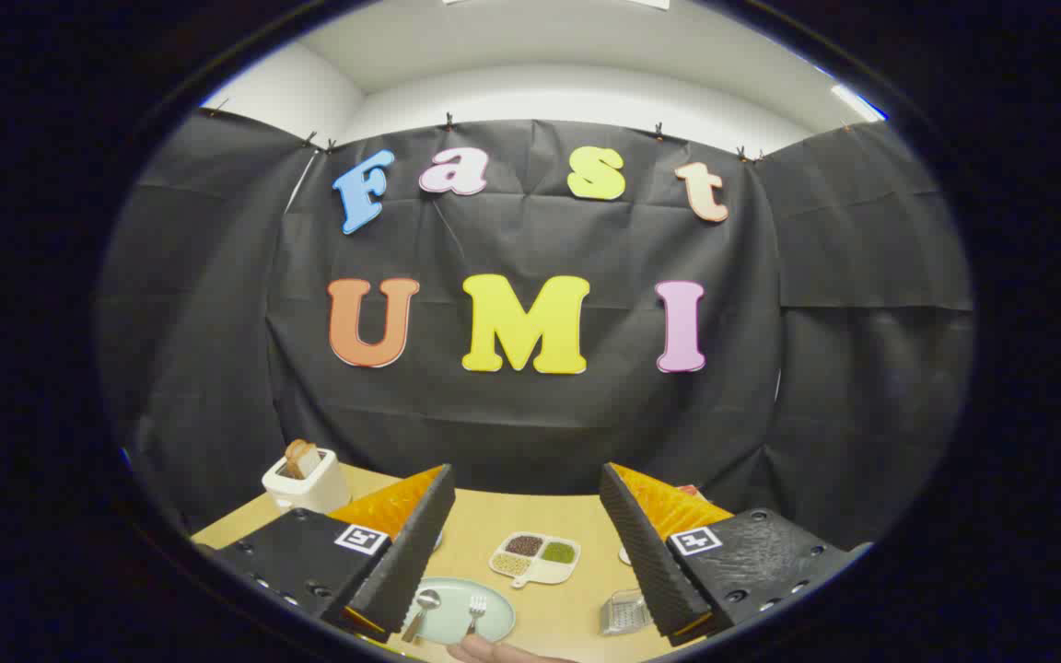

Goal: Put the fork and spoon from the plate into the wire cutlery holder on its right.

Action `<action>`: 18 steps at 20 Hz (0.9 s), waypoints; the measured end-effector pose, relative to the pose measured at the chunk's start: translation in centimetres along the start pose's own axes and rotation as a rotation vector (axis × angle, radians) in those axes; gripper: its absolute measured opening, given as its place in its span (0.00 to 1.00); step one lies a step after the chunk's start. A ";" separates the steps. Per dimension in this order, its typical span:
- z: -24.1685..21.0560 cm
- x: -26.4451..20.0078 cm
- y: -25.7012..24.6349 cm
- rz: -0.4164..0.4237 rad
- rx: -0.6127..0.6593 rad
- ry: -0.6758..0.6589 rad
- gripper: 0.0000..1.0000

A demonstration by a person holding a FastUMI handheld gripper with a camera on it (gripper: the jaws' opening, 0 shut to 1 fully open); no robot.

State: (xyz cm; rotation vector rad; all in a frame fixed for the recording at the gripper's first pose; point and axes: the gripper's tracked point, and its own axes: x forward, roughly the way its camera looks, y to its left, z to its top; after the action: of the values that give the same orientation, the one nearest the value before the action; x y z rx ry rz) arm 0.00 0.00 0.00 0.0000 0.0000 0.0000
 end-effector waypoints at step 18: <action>-13.2 -0.5 -0.2 -0.019 -0.084 0.296 0.95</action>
State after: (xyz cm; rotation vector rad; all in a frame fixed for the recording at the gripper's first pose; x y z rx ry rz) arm -0.52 -0.22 -13.18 -0.0841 0.2963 -0.0186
